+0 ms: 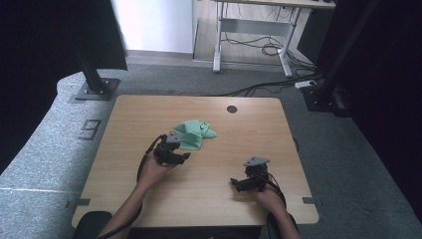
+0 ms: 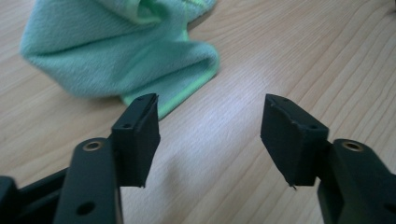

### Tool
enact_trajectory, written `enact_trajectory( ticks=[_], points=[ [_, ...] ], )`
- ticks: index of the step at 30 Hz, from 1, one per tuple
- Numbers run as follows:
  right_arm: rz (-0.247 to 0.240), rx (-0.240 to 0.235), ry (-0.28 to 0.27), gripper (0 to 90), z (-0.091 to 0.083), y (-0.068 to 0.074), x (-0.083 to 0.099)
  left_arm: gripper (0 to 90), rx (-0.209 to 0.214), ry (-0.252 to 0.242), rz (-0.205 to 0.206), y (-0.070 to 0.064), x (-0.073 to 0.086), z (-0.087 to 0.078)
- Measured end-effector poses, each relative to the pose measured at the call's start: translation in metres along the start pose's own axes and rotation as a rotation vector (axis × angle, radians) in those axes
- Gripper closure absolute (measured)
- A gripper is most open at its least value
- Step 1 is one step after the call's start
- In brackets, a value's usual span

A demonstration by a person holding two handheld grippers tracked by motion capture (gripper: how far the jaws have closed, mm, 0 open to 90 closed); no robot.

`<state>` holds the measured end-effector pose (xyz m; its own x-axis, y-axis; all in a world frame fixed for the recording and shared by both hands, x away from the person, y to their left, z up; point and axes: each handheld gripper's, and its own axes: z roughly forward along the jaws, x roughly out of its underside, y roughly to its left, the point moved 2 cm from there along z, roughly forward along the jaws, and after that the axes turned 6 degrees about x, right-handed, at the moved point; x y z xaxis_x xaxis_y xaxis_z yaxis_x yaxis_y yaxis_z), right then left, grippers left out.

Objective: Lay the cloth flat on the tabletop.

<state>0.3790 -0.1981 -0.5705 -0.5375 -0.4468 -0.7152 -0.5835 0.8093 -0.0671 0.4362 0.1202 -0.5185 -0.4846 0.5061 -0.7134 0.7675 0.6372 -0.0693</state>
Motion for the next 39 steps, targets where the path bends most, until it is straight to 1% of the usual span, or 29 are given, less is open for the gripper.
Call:
enact_trajectory(
  ticks=[3,6,11,16,19,22,23,26,29,34,37,39],
  points=[
    [0.000,0.000,0.000,0.0,0.000,0.000,0.000,42.9,0.009,-0.004,0.003,-0.001,-0.006,0.005],
    [0.001,0.001,0.000,0.0,0.000,0.000,0.000,44.2,0.009,0.004,0.015,-0.001,-0.012,0.010],
    [0.000,0.000,0.000,0.0,0.000,0.000,0.000,47.8,0.015,0.005,0.010,0.000,-0.019,0.019],
    [0.001,0.000,0.000,0.0,0.000,0.000,0.000,53.6,0.025,0.004,0.016,0.000,-0.025,0.027],
    [0.001,0.000,0.000,0.0,0.000,0.000,0.000,55.2,0.024,0.007,0.017,0.000,-0.028,0.031],
    [0.001,0.000,0.000,0.0,0.000,0.000,0.000,55.9,0.033,-0.003,0.007,0.000,-0.033,0.038],
    [0.001,0.000,0.000,0.0,0.000,0.000,0.000,56.1,0.033,-0.003,0.007,0.000,-0.033,0.038],
    [0.001,0.000,0.001,0.0,0.000,0.000,0.000,56.2,0.030,0.003,-0.001,0.003,-0.036,0.046],
    [0.001,0.000,0.001,0.0,0.000,0.000,0.000,56.4,0.037,0.001,-0.028,0.005,-0.037,0.053],
    [0.001,0.000,0.000,0.0,0.000,0.000,0.000,56.8,-0.002,0.043,-0.010,0.007,-0.036,0.064],
    [0.001,0.000,0.000,0.0,0.000,0.000,0.000,60.0,-0.026,0.064,0.012,0.007,-0.034,0.070],
    [0.000,0.000,0.000,0.0,0.000,0.000,0.000,61.5,-0.040,0.088,0.028,0.007,-0.032,0.073]
  ],
)
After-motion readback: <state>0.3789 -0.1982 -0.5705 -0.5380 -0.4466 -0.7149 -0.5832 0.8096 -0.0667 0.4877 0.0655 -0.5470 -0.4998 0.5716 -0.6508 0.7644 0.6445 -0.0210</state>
